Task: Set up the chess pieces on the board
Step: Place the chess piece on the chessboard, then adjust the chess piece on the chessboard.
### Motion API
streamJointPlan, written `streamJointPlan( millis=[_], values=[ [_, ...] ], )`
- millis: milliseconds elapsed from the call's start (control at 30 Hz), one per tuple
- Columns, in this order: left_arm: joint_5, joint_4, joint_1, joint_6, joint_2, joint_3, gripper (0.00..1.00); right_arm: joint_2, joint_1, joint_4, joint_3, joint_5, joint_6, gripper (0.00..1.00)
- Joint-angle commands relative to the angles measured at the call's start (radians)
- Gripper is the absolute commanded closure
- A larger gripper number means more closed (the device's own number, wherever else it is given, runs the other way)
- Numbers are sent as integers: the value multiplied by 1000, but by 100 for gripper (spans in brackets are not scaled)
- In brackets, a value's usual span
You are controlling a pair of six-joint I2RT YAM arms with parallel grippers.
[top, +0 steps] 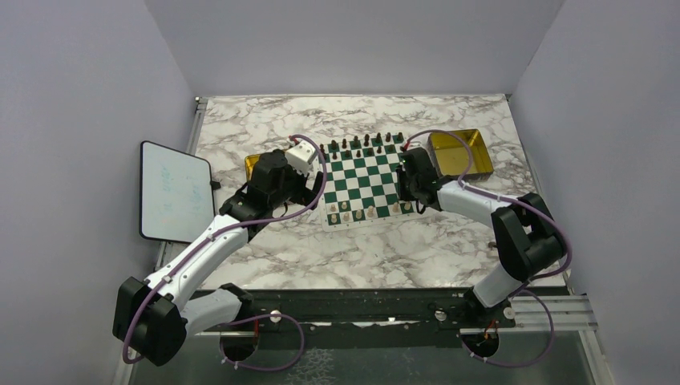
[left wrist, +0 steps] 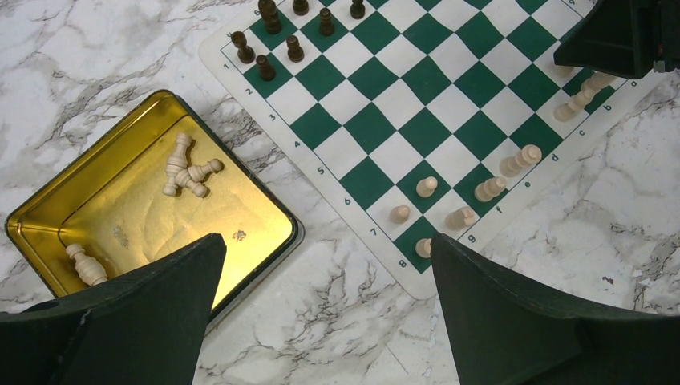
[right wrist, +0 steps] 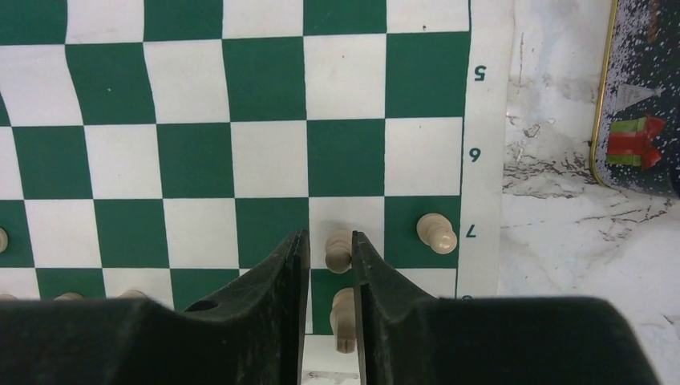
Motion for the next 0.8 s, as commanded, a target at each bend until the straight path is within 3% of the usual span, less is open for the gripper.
streamJointPlan(
  millis=[0,267,567,767],
  values=[
    [-24,-10,2,0,-17,-10,1,-16,-7,-31,35,11,8,69],
    [-24,-14,2,-1,-11,-11,1,-48,-7,-73,54,2,12,65],
    [-149,-122,14,-83,101,99,1,-220,-7,-136,85,-59,18,42],
    [-57,-160,131,-147,184,165,5,-358,-8,-111,36,-124,30,33]
  ],
)
